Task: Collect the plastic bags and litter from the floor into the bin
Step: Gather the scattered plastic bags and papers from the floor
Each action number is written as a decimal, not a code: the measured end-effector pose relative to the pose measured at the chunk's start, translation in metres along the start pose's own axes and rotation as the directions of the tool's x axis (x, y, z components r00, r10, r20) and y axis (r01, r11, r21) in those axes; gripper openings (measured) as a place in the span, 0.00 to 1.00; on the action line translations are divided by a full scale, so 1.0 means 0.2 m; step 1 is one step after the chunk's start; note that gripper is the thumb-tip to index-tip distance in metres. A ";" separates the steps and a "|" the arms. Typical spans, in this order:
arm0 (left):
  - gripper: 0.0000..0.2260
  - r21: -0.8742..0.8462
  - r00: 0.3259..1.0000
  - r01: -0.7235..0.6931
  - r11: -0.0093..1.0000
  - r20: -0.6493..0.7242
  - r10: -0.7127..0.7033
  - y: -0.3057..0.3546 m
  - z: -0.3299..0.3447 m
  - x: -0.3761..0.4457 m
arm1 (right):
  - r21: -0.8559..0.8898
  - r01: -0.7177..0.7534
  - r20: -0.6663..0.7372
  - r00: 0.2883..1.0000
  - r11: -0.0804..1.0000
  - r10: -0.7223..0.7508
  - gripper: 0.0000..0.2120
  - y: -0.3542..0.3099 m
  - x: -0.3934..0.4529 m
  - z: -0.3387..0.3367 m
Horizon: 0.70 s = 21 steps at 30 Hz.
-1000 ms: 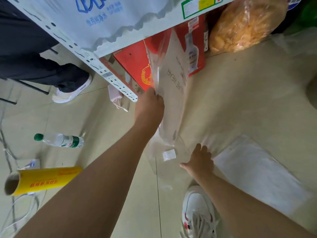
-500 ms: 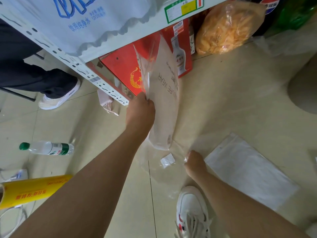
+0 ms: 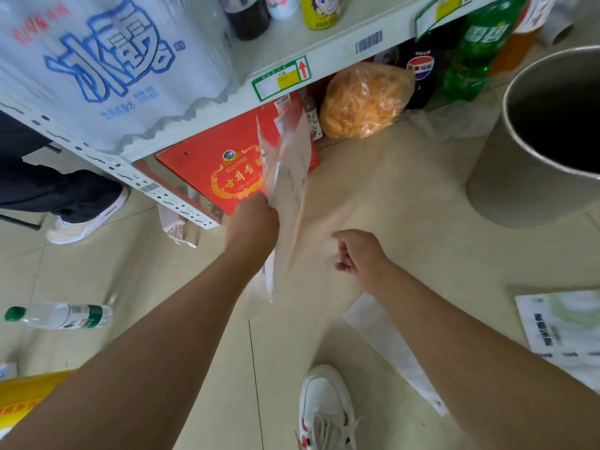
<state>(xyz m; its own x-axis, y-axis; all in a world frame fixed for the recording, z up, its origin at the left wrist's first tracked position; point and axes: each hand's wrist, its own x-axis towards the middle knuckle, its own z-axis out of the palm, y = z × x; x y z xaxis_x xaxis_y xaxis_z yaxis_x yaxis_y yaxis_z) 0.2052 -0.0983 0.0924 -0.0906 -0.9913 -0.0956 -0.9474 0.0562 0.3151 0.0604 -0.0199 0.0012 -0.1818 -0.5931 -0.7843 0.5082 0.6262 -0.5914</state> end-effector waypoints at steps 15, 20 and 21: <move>0.22 -0.441 0.905 0.253 0.861 0.422 -0.051 0.55 0.07 -0.05 | -0.179 0.485 0.216 0.868 0.856 -0.446 0.22 -0.20 -0.32 -0.19; 0.12 -0.282 0.954 0.110 0.953 0.298 -0.022 0.57 0.09 -0.06 | -0.269 0.541 0.306 0.833 0.797 -0.461 0.14 -0.19 -0.31 -0.21; 0.10 -0.266 0.964 0.097 0.959 0.265 -0.024 0.57 0.10 -0.06 | -0.243 0.535 0.321 0.831 0.809 -0.454 0.11 -0.19 -0.31 -0.22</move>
<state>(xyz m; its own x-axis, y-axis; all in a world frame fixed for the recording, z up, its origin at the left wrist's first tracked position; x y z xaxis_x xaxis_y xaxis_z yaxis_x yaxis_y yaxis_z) 0.0927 -0.0787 0.1110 -0.1458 -0.9255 -0.3497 -0.8357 -0.0740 0.5442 0.0156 0.0162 0.0636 -0.1114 -0.9396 -0.3236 0.1088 0.3122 -0.9438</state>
